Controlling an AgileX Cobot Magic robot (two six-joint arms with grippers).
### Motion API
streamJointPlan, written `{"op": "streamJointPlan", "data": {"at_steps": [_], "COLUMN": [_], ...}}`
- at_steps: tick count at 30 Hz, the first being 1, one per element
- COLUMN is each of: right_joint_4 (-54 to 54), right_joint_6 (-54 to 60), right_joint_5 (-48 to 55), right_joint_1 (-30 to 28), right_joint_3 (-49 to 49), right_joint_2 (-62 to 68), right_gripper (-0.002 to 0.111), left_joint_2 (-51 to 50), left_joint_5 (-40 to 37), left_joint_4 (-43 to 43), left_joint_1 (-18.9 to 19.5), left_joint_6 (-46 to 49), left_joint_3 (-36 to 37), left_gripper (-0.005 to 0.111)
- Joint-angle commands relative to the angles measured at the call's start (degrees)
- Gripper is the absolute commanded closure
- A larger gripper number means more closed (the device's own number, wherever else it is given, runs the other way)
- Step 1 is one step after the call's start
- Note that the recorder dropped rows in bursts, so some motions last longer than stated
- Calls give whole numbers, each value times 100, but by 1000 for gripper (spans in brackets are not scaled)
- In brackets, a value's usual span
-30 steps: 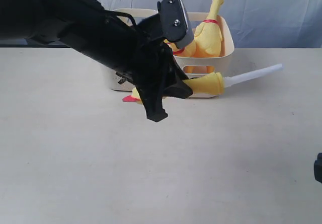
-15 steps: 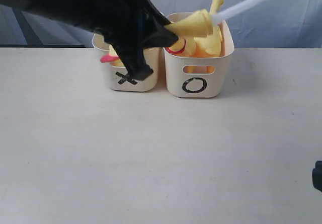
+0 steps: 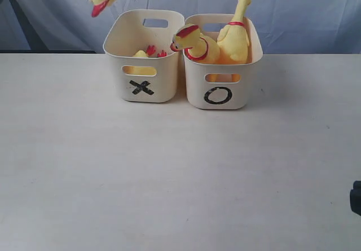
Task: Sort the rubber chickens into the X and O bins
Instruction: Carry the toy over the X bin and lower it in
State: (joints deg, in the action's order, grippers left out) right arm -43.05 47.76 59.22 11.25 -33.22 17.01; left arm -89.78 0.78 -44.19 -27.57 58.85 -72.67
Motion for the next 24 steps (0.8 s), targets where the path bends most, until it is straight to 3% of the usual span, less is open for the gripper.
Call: {"op": "streamJointPlan", "data": {"at_steps": [1, 4, 6, 11, 14, 17, 24], "right_joint_4": [-41, -52, -51, -89, -89, -97, -96], "right_joint_6": [-7, -7, -7, -7, -7, -7, -7], "right_joint_5": [44, 52, 52, 57, 57, 66, 66], "right_joint_1": [26, 26, 26, 26, 26, 26, 26], "right_joint_3": [20, 20, 30, 28, 28, 28, 28], "right_joint_2": [-21, -21, -21, -21, -21, -21, -21], "right_gripper": [109, 109, 109, 109, 109, 109, 109], "left_joint_2": [-568, -1095, -1417, -1877, -2095, -2346, -2724], "left_joint_5": [675, 1325, 1328, 1249, 692, -395, -1311], "left_joint_4": [55, 425, 947, 966, 870, 748, 241], "left_joint_1": [1, 1, 1, 58, 221, 541, 891], "left_joint_6": [19, 8, 8, -71, -336, -336, -322], "left_joint_3": [-12, -111, -339, -797, -1180, -1717, -2325], "left_gripper": [107, 107, 107, 107, 107, 107, 107]}}
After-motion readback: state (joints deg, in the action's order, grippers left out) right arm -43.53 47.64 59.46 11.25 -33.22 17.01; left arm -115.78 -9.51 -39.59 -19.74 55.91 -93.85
